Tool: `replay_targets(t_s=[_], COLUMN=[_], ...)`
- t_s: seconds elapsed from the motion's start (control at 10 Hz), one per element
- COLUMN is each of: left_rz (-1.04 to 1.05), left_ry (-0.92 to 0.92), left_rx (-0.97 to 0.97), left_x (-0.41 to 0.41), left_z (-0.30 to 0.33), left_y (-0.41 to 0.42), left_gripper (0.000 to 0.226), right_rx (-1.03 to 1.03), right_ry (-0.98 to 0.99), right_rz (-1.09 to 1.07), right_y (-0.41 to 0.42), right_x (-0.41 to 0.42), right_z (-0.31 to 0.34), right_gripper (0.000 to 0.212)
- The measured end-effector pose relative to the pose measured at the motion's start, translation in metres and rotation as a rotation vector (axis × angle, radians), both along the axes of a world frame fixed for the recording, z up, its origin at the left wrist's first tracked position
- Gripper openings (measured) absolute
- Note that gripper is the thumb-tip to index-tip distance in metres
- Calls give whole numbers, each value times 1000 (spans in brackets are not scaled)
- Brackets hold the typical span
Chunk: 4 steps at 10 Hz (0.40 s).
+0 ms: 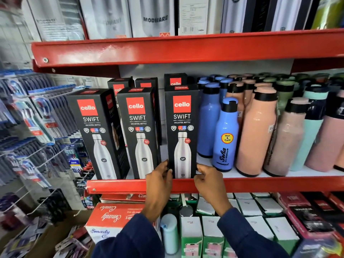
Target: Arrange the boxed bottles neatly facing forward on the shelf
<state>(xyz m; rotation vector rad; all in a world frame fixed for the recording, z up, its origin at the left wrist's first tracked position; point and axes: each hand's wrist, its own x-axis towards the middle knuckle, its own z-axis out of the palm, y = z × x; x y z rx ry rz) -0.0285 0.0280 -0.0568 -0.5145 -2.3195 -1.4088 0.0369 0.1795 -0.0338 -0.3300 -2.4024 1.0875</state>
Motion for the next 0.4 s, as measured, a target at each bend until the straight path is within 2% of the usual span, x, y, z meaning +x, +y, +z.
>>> replay_targets(t_s=[0.1,0.2,0.3,0.4], left_rz=[-5,9,27,16], left_ry=[-5,83,272,600], left_rx=[12,29,107,122], left_x=[4,13,23,31], left_z=[5,18,44,87], left_y=[-2,-9,-18,-23], left_gripper=[39,37,30,24], right_rx=[-42,-140,-245,-364], right_ry=[-19,18,161,534], right_rz=[10,-13,-109,-264], right_y=[-3,-2,5,24], right_x=[1,9,23,59], right_z=[4,8,16,38], right_gripper=[37,38,42,35])
